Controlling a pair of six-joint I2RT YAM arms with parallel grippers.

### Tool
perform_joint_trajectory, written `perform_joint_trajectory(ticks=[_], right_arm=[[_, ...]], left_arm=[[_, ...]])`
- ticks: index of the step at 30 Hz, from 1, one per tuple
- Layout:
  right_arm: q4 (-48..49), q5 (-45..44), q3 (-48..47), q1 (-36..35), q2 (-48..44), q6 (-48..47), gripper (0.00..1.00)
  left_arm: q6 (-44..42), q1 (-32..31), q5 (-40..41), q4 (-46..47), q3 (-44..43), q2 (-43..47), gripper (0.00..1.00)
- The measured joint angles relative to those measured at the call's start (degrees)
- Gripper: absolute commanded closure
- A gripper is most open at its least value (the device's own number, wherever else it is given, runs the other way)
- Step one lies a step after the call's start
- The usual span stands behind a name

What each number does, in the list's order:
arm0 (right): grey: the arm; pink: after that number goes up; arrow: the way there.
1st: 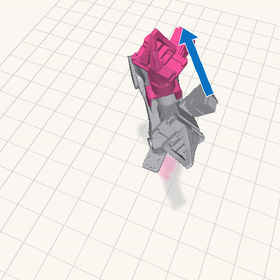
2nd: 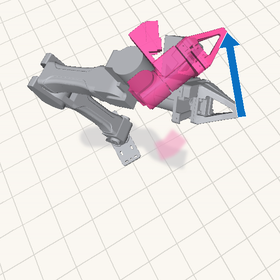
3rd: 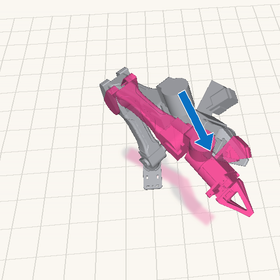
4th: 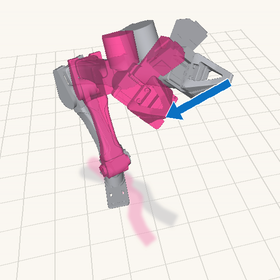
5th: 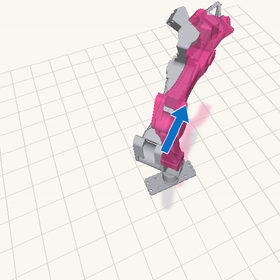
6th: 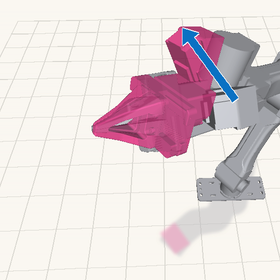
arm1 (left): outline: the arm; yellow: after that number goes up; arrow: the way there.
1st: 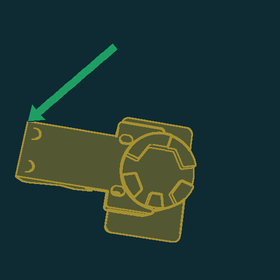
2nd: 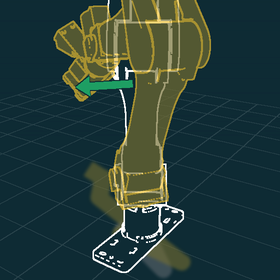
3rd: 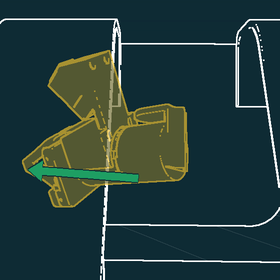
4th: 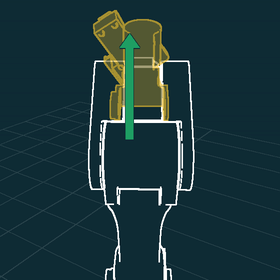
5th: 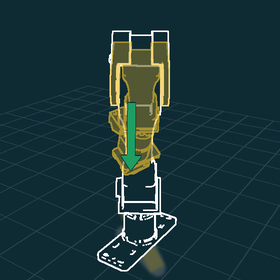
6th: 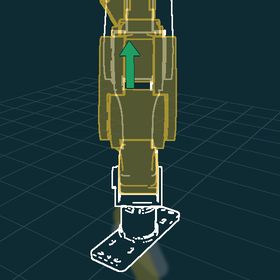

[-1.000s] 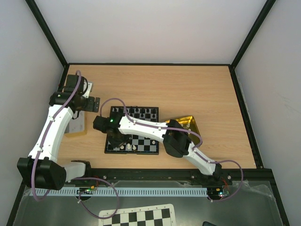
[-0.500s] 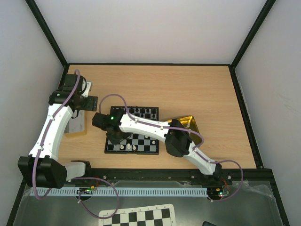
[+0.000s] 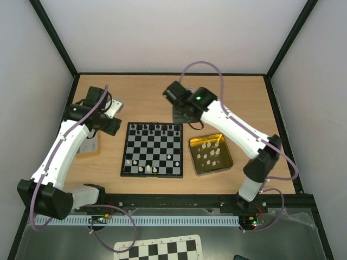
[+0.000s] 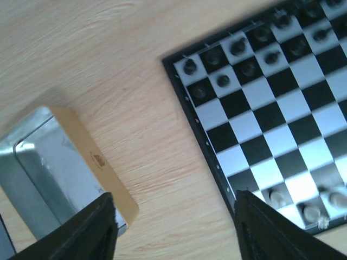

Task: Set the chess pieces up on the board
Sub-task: Pick up the chess piece from the chessboard.

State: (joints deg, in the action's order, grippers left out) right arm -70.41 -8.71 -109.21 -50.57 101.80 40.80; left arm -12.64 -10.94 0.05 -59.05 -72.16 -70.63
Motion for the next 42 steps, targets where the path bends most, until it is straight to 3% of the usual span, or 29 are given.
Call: perform_joint_trajectory(ticks=[5,9,12,20,31,42], right_arm=[[0.7,-0.2,11.1,7.8,-7.2,0.3,0.58],[1.7,0.0,15.4,9.0,-8.5,0.3,0.58],[3.1,0.8,18.8,8.9,-9.4,0.3,0.58],[5.1,2.3,23.2,8.8,-11.5,0.4,0.58],[5.4,2.4,24.9,8.8,-12.8,0.8,0.58],[5.2,2.0,25.1,8.8,-12.8,1.2,0.58]], left_arm=[[-5.5,-6.1,-0.4,-4.1,0.8,2.5,0.57],[-9.9,-12.0,-1.8,-7.6,3.3,4.8,0.62],[-12.2,-16.2,-3.6,-9.8,5.6,5.7,0.80],[-15.9,-23.6,-5.8,-9.4,15.0,6.2,0.68],[-17.6,-26.2,-8.5,-2.0,21.0,4.0,0.50],[-18.0,-27.1,-10.5,5.6,23.1,-0.7,0.61]])
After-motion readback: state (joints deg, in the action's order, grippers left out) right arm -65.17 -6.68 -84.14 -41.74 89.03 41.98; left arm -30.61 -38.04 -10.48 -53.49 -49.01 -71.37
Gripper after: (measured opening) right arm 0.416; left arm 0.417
